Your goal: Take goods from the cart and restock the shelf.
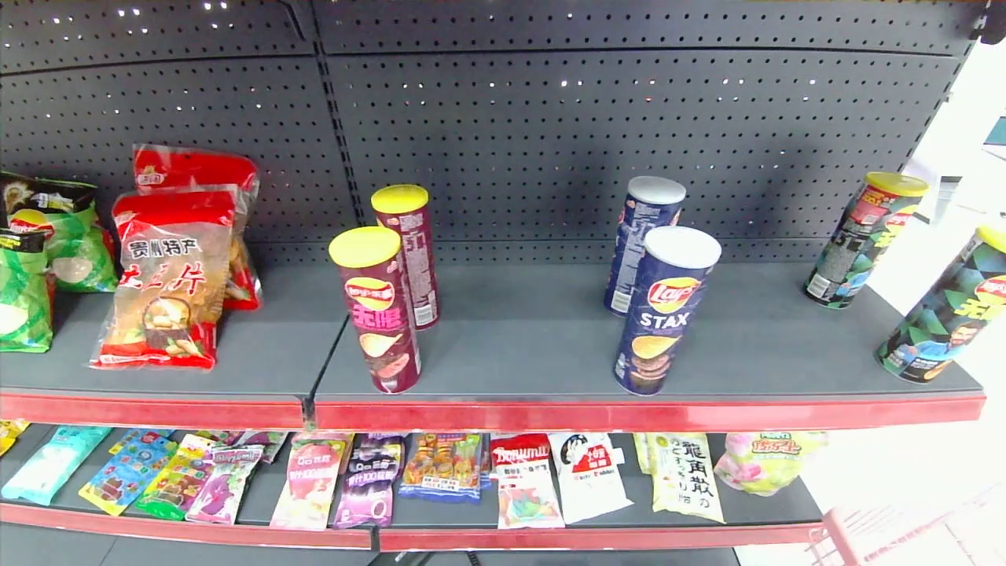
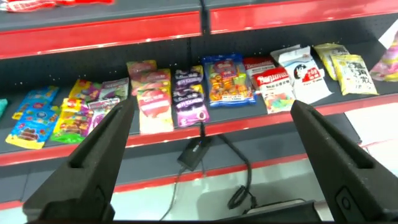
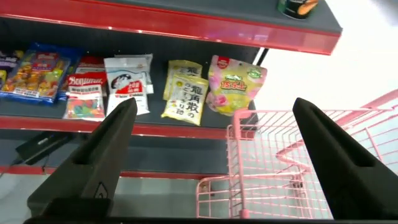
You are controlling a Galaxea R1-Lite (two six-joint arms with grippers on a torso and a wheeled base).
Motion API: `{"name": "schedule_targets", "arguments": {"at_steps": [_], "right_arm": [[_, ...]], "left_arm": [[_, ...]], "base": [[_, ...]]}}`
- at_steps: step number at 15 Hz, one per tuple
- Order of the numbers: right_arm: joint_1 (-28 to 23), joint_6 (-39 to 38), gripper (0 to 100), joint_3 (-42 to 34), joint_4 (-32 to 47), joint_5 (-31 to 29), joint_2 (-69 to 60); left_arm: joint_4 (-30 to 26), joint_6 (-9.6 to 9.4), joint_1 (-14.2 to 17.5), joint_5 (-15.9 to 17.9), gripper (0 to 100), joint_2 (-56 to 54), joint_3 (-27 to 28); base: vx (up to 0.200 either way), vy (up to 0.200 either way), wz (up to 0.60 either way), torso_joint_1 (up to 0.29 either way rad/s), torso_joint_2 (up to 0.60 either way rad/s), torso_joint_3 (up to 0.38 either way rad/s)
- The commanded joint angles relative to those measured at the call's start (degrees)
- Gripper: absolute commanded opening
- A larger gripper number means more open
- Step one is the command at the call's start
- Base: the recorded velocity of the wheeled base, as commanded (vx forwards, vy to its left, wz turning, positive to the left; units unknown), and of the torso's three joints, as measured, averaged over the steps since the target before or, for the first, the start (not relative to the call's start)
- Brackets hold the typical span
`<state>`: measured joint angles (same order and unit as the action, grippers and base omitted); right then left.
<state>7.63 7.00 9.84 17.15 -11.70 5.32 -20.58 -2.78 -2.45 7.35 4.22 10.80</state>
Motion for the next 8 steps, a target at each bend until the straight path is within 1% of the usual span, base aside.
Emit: {"name": "schedule_targets", "arguments": {"at_steps": [1, 7, 8], "right_arm": [[0.0, -0.1, 100, 0.0, 0.0, 0.0, 0.3], [0.0, 0.0, 100, 0.0, 0.0, 0.0, 0.3], [0.0, -0.1, 100, 0.0, 0.0, 0.1, 0.3]], "left_arm": [[0.0, 0.05, 0.0, 0.0, 100, 0.0, 0.0], [-0.1, 0.14, 0.0, 0.0, 100, 0.0, 0.0], [0.0, 0.23, 0.0, 0.1, 100, 0.0, 0.0]], "base": [[0.000, -0.200, 0.00, 0.002, 0.00, 0.002], [0.000, -0.200, 0.00, 0.000, 0.00, 0.002], [0.000, 0.000, 0.00, 0.000, 0.00, 0.000]]}}
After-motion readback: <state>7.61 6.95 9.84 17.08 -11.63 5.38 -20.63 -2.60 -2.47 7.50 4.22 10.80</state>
